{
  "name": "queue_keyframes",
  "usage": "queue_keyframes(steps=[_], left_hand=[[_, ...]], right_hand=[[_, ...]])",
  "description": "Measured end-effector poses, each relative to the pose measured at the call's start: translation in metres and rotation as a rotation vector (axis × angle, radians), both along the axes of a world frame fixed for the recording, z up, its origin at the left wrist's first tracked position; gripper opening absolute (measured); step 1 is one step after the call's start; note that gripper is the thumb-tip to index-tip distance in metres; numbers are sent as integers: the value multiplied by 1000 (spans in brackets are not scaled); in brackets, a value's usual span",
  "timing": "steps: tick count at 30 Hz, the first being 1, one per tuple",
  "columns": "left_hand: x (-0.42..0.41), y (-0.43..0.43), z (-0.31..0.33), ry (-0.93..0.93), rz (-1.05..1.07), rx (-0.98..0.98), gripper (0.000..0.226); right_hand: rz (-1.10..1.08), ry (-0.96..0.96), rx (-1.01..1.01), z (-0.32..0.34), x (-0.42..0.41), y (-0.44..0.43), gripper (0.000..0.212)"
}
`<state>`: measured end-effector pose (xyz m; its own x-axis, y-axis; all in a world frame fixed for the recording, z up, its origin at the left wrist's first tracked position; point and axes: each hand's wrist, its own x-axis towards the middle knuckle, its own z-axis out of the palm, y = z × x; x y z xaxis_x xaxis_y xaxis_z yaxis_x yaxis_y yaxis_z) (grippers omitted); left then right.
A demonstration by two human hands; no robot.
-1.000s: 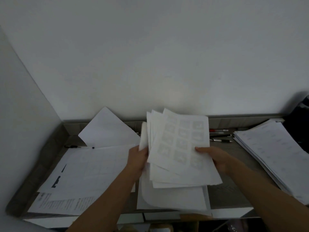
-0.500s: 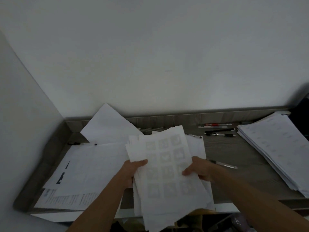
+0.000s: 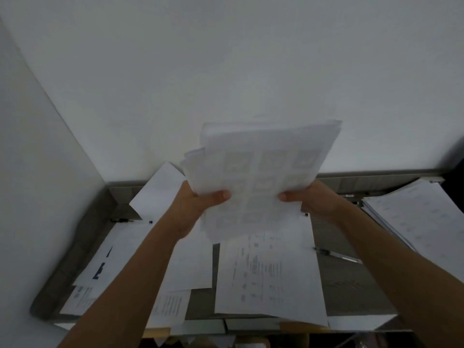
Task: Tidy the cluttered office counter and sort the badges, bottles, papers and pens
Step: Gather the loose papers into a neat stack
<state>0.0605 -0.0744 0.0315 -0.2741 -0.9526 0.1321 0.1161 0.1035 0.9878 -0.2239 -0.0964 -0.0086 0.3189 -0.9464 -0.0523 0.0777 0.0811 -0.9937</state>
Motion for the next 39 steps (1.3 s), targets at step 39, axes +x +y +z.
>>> queue_keyframes(steps=[39], left_hand=[[-65,-1,-162,-689,387,423,6]], right_hand=[[-496,449,470,-124,-33,51,52]])
